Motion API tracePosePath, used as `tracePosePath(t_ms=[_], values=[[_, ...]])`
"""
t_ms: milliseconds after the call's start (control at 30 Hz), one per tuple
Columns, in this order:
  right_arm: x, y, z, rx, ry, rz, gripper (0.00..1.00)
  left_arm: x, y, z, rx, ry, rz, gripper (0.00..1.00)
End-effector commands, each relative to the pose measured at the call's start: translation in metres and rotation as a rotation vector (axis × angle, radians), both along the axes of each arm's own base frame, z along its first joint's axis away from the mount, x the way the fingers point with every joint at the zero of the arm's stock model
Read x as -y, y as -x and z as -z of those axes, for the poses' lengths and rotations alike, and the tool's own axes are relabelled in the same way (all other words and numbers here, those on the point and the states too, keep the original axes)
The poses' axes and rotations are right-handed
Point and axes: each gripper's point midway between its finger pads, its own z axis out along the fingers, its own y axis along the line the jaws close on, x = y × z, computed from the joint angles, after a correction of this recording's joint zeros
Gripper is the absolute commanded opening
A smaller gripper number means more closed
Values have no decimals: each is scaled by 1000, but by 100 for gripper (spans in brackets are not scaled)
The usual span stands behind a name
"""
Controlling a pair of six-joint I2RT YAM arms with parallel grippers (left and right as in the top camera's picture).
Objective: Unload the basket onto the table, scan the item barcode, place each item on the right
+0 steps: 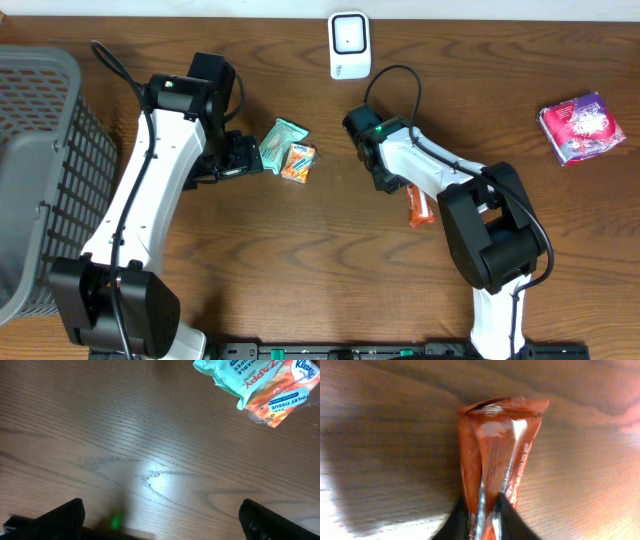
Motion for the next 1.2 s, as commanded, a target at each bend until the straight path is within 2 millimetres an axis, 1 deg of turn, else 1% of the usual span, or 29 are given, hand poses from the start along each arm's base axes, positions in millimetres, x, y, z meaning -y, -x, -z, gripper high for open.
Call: tracePosePath(t_ms=[0, 33, 167, 233, 333, 367, 400, 467, 500, 567, 600, 667, 767, 867, 933, 967, 1000, 1033, 1100, 1133, 1167], values=[[-2, 7, 6, -29, 10, 33, 1, -4, 0, 2, -7, -18, -4, 98], [-5, 6, 1, -41, -4, 36, 1, -4, 0, 2, -7, -18, -4, 98], [-20, 5, -7, -97, -106, 40, 1, -4, 0, 2, -7, -18, -4, 98], [-37, 7, -6, -159, -234, 16, 1, -4, 0, 2, -7, -18, -4, 98], [-72, 10, -12, -259, -506, -12, 1, -4, 0, 2, -7, -18, -4, 98], [-91, 10, -23, -312, -691, -23, 1, -4, 0, 2, -7, -18, -4, 98], [-102, 10, -31, -341, -812, -38, 1, -4, 0, 2, -7, -18, -4, 98], [-115, 6, -51, -378, -1040, -54, 1, -4, 0, 2, -7, -18, -4, 98], [-116, 4, -60, -386, -1126, -58, 1, -4, 0, 2, -7, -18, -4, 98], [-113, -2, -77, -391, -1290, -67, 1, -4, 0, 2, -7, -18, -4, 98], [-106, -6, -85, -384, -1378, -60, 1, -4, 0, 2, -7, -18, -4, 98], [-93, -10, -88, -368, -1462, -36, 1, -4, 0, 2, -7, -18, -4, 98], [-72, -9, -74, -350, -1508, 33, 1, -4, 0, 2, -7, -18, -4, 98], [-45, -2, -46, -332, -1525, 131, 1, -4, 0, 2, -7, -18, -4, 98], [-26, 2, -25, -318, -1481, 218, 1, -4, 0, 2, -7, -18, -4, 98], [-13, 5, -14, -310, -1440, 268, 1, -4, 0, 2, -7, -18, -4, 98], [-5, 7, -9, -307, -1420, 291, 1, -4, 0, 2, -7, -18, -4, 98], [1, 9, -9, -308, -1418, 304, 1, -4, 0, 2, -7, -18, -4, 98], [5, 9, -15, -313, -1424, 316, 2, -4, 0, 2, -7, -18, -4, 98], [6, 8, -19, -315, -1423, 315, 4, -4, 0, 2, -7, -18, -4, 98], [5, 6, -30, -313, -1420, 292, 7, -4, 0, 2, -7, -18, -4, 98]])
